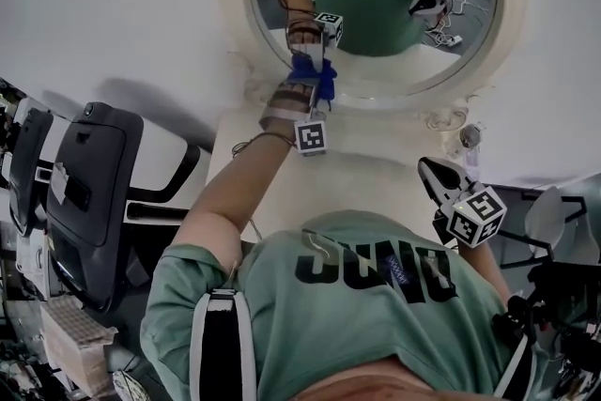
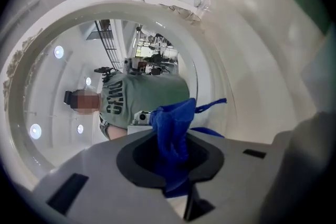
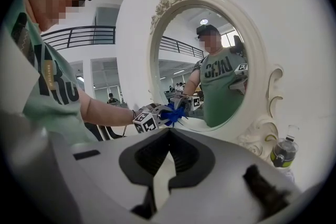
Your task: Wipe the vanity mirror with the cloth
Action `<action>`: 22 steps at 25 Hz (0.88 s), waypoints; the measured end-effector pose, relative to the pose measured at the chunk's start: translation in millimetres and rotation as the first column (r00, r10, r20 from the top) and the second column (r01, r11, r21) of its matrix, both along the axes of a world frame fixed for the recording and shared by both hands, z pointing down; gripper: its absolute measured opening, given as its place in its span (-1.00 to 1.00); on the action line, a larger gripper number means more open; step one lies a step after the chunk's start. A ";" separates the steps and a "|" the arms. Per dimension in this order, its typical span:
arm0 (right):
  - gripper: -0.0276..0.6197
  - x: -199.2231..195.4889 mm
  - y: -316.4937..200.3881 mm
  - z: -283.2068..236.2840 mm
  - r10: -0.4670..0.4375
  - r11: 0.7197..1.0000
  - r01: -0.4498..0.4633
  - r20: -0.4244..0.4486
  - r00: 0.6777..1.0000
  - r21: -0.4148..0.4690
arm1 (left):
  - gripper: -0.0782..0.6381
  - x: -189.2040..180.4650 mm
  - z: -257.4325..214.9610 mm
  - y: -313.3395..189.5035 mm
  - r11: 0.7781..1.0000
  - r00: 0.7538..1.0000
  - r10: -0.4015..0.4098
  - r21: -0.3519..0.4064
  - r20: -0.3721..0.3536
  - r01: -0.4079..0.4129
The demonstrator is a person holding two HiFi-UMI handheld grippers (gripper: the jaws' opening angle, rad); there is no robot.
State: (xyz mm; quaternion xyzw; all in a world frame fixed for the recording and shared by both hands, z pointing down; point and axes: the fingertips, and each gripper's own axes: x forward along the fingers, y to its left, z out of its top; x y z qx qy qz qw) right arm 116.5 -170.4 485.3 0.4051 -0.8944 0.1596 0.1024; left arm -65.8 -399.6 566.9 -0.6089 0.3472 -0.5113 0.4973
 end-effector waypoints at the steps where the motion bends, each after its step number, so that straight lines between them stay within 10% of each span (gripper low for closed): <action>1: -0.89 -0.9 0.1 -3.0 -0.003 1.000 0.003 -0.001 1.000 0.010 | -0.57 0.9 0.3 1.2 0.999 1.000 -0.007 -0.035 -0.003 0.007; 6: -0.89 5.1 2.0 -12.6 0.010 0.999 -0.010 0.003 1.000 0.035 | -0.56 9.7 -30.6 7.7 0.985 0.992 -0.049 -0.170 -0.121 0.028; 10: -0.89 15.2 2.3 -10.7 0.031 0.999 -0.032 0.023 0.999 0.033 | -0.55 35.1 -194.8 15.2 0.998 0.926 0.057 0.039 -0.374 -0.046; 13: -0.89 14.5 1.1 -10.9 0.032 0.998 -0.034 0.039 0.999 0.047 | -0.55 45.5 -335.3 24.8 0.963 0.875 0.180 0.261 -0.450 -0.064; 18: -0.89 18.9 -1.5 -11.4 0.047 0.997 -0.052 0.068 0.997 0.065 | -0.55 48.6 -453.4 21.8 0.896 0.886 0.207 0.444 -0.414 -0.002; 22: -0.89 24.3 -2.5 -9.6 0.063 0.996 -0.068 0.078 0.995 0.064 | -0.55 47.4 -467.4 8.2 0.890 0.904 0.160 0.454 -0.395 0.041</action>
